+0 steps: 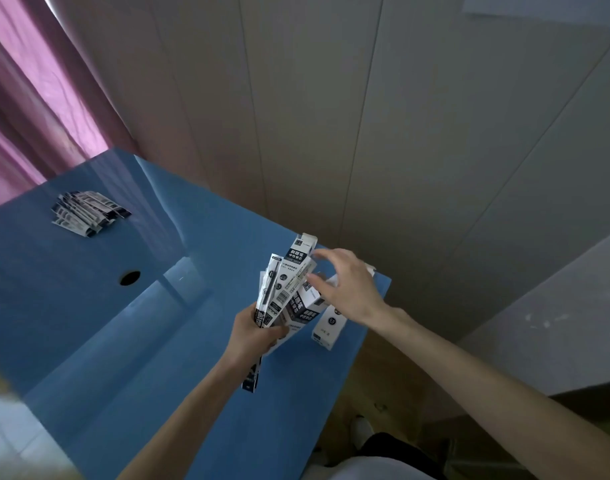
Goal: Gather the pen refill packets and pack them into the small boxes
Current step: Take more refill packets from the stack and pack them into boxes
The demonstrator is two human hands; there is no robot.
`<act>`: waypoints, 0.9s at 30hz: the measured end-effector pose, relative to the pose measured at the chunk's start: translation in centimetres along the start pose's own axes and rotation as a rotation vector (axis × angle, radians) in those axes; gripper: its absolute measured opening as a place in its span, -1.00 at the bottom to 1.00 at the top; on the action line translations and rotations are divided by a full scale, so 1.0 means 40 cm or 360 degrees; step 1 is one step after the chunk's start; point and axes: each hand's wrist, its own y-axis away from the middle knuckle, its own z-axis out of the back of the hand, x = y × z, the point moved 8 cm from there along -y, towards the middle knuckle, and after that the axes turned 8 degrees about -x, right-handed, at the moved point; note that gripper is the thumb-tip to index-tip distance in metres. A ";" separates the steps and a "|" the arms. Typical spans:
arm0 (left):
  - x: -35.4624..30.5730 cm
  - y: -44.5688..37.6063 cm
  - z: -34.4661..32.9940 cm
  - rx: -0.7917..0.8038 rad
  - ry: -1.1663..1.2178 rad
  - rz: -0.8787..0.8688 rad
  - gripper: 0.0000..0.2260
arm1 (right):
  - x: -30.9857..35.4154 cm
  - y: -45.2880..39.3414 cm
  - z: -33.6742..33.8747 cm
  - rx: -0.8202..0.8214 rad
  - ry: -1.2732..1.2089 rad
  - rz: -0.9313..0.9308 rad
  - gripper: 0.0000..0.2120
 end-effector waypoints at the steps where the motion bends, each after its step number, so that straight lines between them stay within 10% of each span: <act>1: 0.006 -0.001 0.000 -0.0016 -0.0004 0.0006 -0.74 | -0.009 -0.009 -0.020 0.0077 -0.0089 -0.0080 -0.52; 16: -0.041 -0.041 -0.060 -0.0250 -0.0220 -0.0236 -0.74 | -0.128 -0.120 -0.019 -0.0077 -0.0703 -0.0473 -0.76; 27: -0.011 -0.041 -0.102 0.0324 0.0067 0.0254 -0.56 | -0.133 -0.087 -0.021 -0.0004 -0.0646 -0.0412 -0.83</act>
